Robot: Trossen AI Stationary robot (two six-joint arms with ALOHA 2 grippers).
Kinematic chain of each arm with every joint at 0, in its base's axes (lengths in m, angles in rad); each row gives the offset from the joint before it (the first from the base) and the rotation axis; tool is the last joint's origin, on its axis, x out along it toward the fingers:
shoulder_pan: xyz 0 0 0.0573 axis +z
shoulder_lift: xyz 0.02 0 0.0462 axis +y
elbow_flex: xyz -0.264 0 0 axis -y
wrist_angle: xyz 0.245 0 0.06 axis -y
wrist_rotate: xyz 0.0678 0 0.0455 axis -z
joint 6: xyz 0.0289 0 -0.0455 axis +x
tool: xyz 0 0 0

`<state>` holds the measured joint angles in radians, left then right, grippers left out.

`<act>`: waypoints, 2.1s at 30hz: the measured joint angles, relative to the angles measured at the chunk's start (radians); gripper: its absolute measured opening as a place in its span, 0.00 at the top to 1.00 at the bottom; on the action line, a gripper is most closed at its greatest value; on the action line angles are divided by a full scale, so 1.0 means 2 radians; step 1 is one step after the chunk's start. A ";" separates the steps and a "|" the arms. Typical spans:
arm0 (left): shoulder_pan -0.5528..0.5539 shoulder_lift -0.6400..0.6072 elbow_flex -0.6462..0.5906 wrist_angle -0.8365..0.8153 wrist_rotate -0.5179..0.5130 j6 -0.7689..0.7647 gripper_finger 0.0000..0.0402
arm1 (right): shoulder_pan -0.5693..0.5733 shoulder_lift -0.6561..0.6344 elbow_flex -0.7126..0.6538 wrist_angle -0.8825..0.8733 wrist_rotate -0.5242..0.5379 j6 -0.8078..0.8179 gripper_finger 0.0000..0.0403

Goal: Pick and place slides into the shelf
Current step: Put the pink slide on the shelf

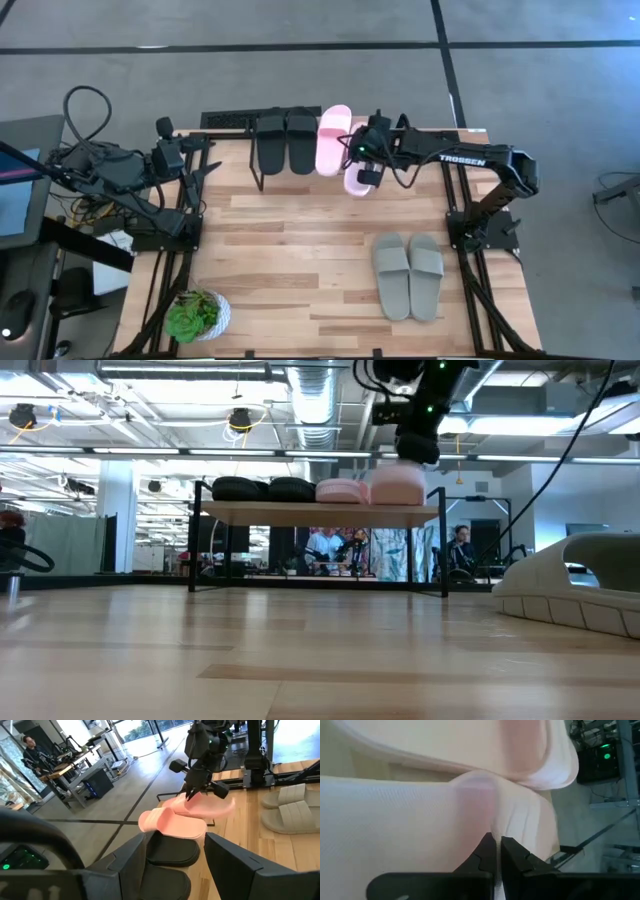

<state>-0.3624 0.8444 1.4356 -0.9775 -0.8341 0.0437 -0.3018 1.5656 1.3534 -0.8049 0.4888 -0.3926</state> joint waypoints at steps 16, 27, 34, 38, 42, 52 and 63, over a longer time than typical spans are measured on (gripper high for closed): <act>0.000 0.000 0.000 -0.002 0.000 0.000 0.52 | 0.000 0.013 0.000 0.017 0.059 -0.014 1.00; 0.000 0.000 0.000 -0.001 0.000 -0.001 0.52 | -0.009 0.013 0.000 0.013 0.055 -0.004 1.00; 0.000 0.000 0.000 -0.001 0.000 -0.001 0.52 | -0.010 0.013 0.000 -0.008 0.033 -0.004 1.00; 0.000 0.000 0.000 -0.001 0.000 -0.001 0.52 | -0.009 0.013 0.000 -0.012 0.035 -0.016 1.00; 0.000 0.000 0.000 -0.001 0.000 -0.001 0.52 | -0.009 0.013 0.000 -0.009 0.035 -0.039 1.00; 0.000 0.000 0.000 -0.001 0.000 -0.001 0.52 | -0.016 0.013 -0.001 0.021 0.042 -0.077 1.00; 0.000 0.000 0.000 -0.002 0.000 -0.001 0.52 | -0.025 0.013 -0.001 0.058 0.016 -0.114 1.00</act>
<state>-0.3626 0.8442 1.4353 -0.9810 -0.8345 0.0414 -0.3514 1.5921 1.3510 -0.6887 0.5199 -0.6216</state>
